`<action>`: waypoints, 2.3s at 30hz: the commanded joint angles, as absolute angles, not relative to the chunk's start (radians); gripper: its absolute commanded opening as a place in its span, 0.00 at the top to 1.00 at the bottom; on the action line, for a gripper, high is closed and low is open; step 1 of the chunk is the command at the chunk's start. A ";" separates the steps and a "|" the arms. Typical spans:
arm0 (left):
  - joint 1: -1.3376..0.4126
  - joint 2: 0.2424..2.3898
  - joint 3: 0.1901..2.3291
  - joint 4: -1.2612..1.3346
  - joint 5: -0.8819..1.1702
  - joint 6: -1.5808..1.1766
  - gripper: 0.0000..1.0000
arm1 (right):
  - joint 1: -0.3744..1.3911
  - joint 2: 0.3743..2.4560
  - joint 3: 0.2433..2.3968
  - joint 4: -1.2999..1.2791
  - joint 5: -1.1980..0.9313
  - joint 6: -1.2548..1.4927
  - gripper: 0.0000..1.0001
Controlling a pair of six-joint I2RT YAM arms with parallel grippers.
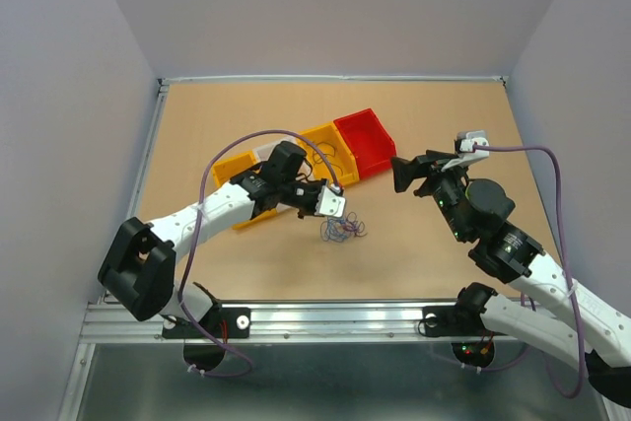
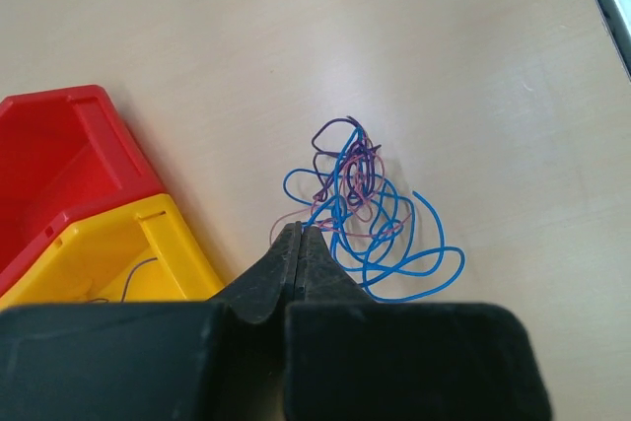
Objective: Untangle the cables
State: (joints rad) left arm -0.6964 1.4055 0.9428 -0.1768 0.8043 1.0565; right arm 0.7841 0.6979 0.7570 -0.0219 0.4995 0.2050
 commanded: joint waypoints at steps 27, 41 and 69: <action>-0.729 1.606 1.097 -0.532 0.716 1.135 0.34 | 0.782 0.652 0.749 0.015 0.468 0.186 0.08; -0.773 1.567 1.094 -0.493 0.661 1.051 1.00 | 0.782 0.646 0.747 0.020 0.449 0.175 0.09; -0.769 1.025 1.158 -0.162 0.695 0.646 1.00 | 0.784 1.098 0.747 0.518 -0.620 -0.095 0.10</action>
State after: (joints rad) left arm -0.7658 1.0443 1.0801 -0.1452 0.6411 0.6743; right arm 0.7849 1.0409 0.6270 0.4133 -0.5724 -0.0898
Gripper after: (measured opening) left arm 0.033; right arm 0.921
